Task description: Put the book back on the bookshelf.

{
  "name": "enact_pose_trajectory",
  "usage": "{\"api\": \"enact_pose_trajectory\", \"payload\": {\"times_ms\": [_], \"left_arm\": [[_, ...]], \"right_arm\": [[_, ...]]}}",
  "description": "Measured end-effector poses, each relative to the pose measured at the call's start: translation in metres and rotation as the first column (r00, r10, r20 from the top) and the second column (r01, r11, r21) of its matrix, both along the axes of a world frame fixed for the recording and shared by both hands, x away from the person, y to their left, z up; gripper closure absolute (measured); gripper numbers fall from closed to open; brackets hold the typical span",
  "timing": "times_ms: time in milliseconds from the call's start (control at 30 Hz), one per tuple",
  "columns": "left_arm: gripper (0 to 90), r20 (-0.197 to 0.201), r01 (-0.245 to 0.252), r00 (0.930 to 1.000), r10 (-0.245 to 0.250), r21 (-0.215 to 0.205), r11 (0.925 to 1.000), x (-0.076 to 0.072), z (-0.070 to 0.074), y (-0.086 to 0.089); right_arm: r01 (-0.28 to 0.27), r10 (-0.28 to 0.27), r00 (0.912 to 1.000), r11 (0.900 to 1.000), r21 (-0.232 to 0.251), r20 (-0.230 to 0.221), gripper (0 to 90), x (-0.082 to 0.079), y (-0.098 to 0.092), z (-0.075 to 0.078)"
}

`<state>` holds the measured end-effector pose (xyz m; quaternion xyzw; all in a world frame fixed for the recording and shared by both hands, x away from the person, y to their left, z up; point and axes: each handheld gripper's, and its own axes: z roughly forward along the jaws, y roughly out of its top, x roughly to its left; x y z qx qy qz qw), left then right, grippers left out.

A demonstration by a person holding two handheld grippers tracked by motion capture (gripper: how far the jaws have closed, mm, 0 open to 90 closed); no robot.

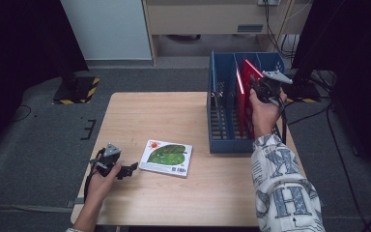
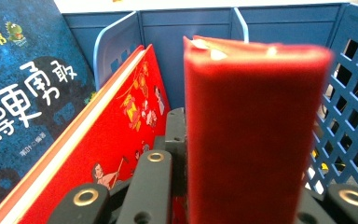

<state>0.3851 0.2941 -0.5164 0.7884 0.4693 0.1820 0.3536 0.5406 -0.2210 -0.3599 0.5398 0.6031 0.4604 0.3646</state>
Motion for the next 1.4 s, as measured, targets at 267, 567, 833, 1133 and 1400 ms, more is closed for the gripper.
{"api": "enact_pose_trajectory", "payload": {"times_ms": [267,567,833,1133,1400], "left_arm": [[7.5,-0.004,-0.002,1.0,0.002,0.003,1.0,0.0,0.0,0.0],[7.5,-0.009,-0.002,1.0,0.002,0.008,1.0,0.0,-0.001,0.0],[7.5,-0.008,0.002,1.0,-0.002,0.011,0.9999,0.0,-0.001,0.0],[7.5,-0.009,0.0,1.0,0.0,0.008,1.0,0.0,-0.001,0.0],[7.5,-0.009,0.0,1.0,0.0,0.012,0.9999,0.0,-0.001,0.0]], "right_arm": [[0.014,-0.015,0.9979,1.0,-0.01,-0.064,77.9,-0.003,0.001,-0.003],[-0.013,0.01,0.9953,0.999,-0.037,-0.097,77.1,-0.012,-0.004,0.001],[-0.039,0.031,0.9913,0.998,-0.058,-0.128,76.1,-0.022,-0.003,0.002],[-0.046,0.035,0.9887,0.997,-0.068,-0.146,75.9,-0.029,-0.006,0.001],[-0.051,0.042,0.9872,0.997,-0.057,-0.154,75.1,-0.032,-0.008,0.002]]}}
